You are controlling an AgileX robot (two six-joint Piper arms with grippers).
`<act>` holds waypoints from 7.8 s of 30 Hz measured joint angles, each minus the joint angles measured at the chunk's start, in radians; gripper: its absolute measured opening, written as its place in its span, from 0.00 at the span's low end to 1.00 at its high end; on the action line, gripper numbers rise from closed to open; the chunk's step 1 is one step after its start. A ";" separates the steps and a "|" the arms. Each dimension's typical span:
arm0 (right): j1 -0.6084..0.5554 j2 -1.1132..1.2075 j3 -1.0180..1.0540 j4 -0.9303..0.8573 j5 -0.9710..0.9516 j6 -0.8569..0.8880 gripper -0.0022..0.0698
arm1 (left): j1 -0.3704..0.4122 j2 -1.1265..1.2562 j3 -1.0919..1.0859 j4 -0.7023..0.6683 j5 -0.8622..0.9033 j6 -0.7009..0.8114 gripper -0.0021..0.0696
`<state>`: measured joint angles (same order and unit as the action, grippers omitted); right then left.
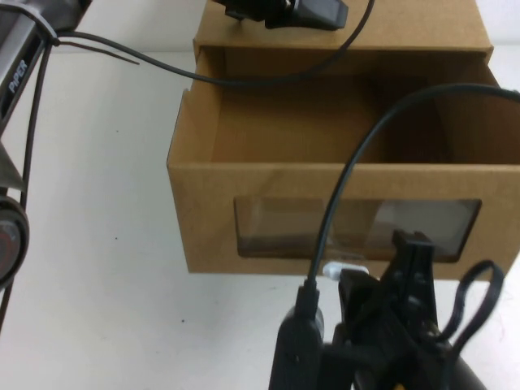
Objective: Open the shoe box
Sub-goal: 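Pull the top drawer of the cardboard box fully open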
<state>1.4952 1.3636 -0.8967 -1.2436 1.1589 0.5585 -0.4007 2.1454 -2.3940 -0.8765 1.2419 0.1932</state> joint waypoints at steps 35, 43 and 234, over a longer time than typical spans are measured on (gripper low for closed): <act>0.203 -0.121 -0.240 0.393 0.054 -0.179 0.39 | 0.022 -0.139 -0.168 0.114 0.019 0.009 0.02; 0.209 -0.301 -0.413 0.210 0.069 -0.129 0.06 | 0.022 -0.353 -0.217 0.492 0.031 0.030 0.02; -1.528 -1.375 0.924 1.406 -0.779 -0.728 0.00 | 0.329 -2.152 2.419 0.677 -1.104 0.090 0.02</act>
<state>-0.0329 -0.0113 0.0278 0.1622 0.3795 -0.1693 -0.0720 -0.0070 0.0254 -0.1994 0.1381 0.2836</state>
